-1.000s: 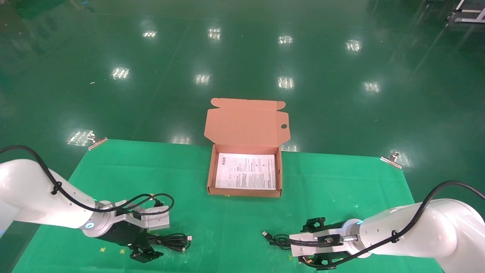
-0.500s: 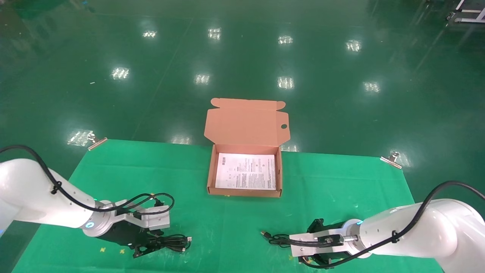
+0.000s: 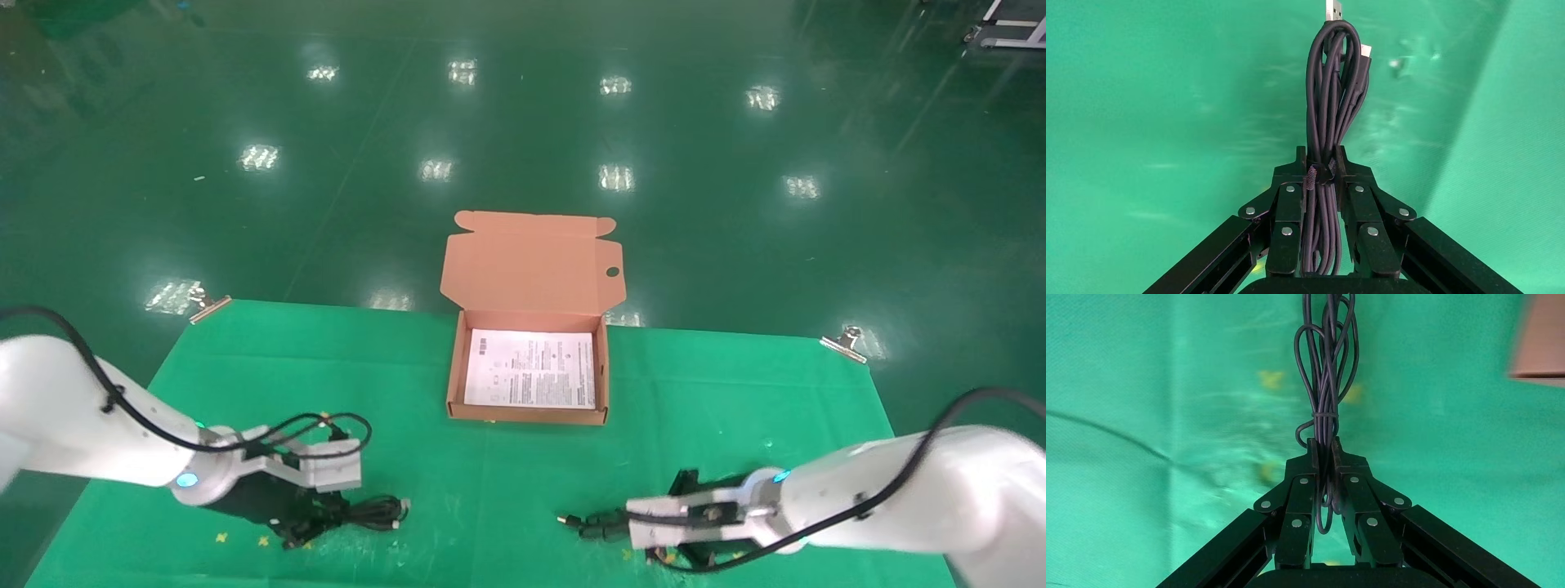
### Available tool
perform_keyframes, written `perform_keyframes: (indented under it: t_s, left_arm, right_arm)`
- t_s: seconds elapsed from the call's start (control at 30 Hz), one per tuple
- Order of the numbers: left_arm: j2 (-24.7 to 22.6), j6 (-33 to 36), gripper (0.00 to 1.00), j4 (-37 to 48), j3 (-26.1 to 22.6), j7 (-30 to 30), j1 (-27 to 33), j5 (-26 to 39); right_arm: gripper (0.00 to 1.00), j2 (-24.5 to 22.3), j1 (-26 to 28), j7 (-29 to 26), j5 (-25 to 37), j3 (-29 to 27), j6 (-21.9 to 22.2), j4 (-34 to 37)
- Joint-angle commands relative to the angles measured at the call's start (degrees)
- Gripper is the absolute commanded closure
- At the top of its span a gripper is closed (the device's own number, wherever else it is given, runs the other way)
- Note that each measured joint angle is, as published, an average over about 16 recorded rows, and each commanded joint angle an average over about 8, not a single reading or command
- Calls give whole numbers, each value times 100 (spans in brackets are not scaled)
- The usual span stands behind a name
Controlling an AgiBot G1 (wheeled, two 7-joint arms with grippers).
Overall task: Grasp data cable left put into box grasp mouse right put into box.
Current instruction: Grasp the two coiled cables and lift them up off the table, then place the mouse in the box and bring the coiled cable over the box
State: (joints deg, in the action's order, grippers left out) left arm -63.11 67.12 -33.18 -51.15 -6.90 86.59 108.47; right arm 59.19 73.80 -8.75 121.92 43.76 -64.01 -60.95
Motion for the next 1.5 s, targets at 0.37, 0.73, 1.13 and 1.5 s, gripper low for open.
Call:
perform_keyframes:
  t_s: [0.37,0.73,1.13,1.5]
  left_arm:
    - [475,-104,100,-1406,102,-333,605,315]
    - [184,-1002,100,-2126,223,-708,1080,927]
    - [-319,-1730,100,-1619,313,-662,1616,1301]
    - [-273,-1726,100,-1551,259,-739,1626,1502]
  right_arm:
    - [100,-952,586,-640,-433,-815,120,-958]
    - [100,-225,1643,-593,-699,-1232,859,-728]
    - [100,858,2487,268,-1177,-1328,1495,644]
    - [100,1130,2512,421,-1236,-1279,1561,897]
